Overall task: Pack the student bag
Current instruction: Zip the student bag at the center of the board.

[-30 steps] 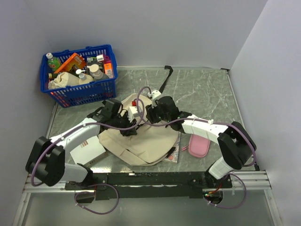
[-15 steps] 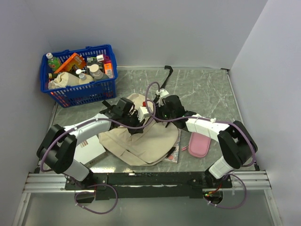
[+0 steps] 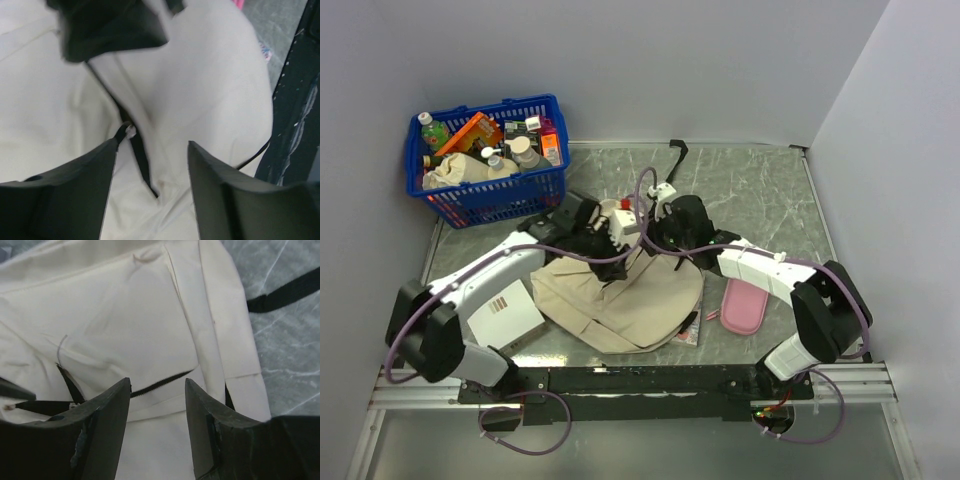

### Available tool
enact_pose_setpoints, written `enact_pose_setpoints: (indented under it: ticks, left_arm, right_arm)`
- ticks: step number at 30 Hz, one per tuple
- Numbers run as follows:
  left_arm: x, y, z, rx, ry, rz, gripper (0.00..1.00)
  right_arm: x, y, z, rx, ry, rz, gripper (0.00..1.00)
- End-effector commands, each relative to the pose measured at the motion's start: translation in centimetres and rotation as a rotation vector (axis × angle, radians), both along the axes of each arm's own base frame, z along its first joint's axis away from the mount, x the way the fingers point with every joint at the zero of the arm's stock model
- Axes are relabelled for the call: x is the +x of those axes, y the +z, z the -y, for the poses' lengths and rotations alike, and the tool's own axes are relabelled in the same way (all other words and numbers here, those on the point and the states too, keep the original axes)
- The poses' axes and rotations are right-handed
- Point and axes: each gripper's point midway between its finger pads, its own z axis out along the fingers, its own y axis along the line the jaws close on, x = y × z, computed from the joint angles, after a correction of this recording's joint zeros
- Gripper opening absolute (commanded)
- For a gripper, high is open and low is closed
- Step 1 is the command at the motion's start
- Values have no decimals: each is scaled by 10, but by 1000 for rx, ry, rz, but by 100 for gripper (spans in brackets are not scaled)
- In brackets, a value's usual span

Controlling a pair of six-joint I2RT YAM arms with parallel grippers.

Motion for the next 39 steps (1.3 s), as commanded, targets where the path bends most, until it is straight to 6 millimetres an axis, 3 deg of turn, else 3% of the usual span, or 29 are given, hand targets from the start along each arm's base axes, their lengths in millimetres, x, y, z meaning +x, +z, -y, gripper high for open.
enact_pose_setpoints:
  ticks: [1,2,3,6,10,11,16,21,31,35,39]
  left_arm:
    - [-8,11,-40,-36,84,-46,68]
    - [-10,2,-49,-33,111,-70,67]
    - [0,5,-65,-56,174,-63,66]
    - [5,-5,-89,-79,242,-76,65]
    - [7,-13,-98,-93,260,-60,64]
    - [9,-13,-98,-101,270,-57,63]
    - [16,-13,-99,-135,313,-70,61]
    - [19,-13,-101,-143,338,-61,60]
    - [30,-12,-116,-183,437,-82,58]
    - [39,-8,-130,-221,488,-91,58]
    - [37,-10,-131,-215,477,-88,58]
  right_arm:
    - [9,56,-8,30,62,123,56]
    - [10,62,-13,39,77,130,56]
    - [8,61,-17,13,123,147,56]
    - [-11,59,-40,-29,269,142,55]
    - [-29,47,-65,-117,396,118,53]
    - [-33,36,-67,-142,413,93,52]
    - [-52,19,-85,-191,499,75,48]
    - [-60,-2,-90,-227,526,37,43]
    - [-67,-35,-97,-237,556,-32,45]
    - [-64,-50,-98,-250,540,-49,46]
    - [-59,-57,-100,-255,522,-46,45]
